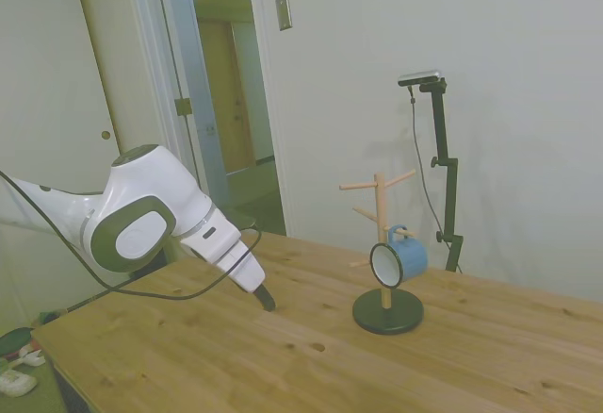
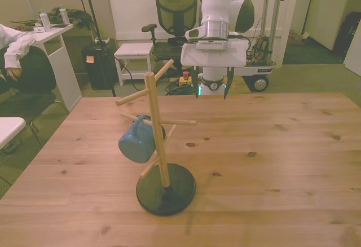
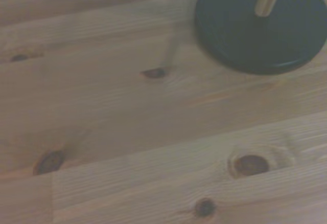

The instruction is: Unload the mug

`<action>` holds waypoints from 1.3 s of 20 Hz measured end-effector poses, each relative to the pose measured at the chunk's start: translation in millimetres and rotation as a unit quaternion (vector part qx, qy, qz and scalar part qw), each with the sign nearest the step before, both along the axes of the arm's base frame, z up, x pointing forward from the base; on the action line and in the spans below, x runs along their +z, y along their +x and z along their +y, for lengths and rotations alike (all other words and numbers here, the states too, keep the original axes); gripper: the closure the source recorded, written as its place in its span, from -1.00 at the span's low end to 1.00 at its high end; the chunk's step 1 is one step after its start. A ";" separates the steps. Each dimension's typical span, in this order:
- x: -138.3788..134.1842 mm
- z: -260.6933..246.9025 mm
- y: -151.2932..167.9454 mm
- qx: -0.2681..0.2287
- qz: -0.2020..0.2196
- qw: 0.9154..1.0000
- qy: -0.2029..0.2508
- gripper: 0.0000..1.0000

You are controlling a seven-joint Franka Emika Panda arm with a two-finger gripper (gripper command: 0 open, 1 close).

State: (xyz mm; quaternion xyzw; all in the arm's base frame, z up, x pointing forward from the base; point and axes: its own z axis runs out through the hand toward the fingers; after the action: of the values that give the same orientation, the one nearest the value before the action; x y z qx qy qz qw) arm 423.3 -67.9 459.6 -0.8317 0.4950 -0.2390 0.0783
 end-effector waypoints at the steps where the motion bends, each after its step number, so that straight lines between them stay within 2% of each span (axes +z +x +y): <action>1: 2.0 -4.2 0.0 -0.005 -0.005 1.000 -0.001 -1.00; 6: 11.0 -27.0 0.0 -0.036 -0.033 0.999 -0.005 -1.00; 13: 20.0 -59.3 8.1 -0.067 -0.050 0.997 -0.005 -1.00; 20: 23.5 -80.1 37.8 -0.086 -0.050 0.995 -0.005 -1.00; 26: 26.3 -107.4 40.6 -0.108 -0.054 0.993 0.000 -1.00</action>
State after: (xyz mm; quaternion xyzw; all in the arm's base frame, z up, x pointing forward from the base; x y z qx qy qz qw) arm 463.9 -175.4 485.9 -0.7591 0.5771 -0.2906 0.0787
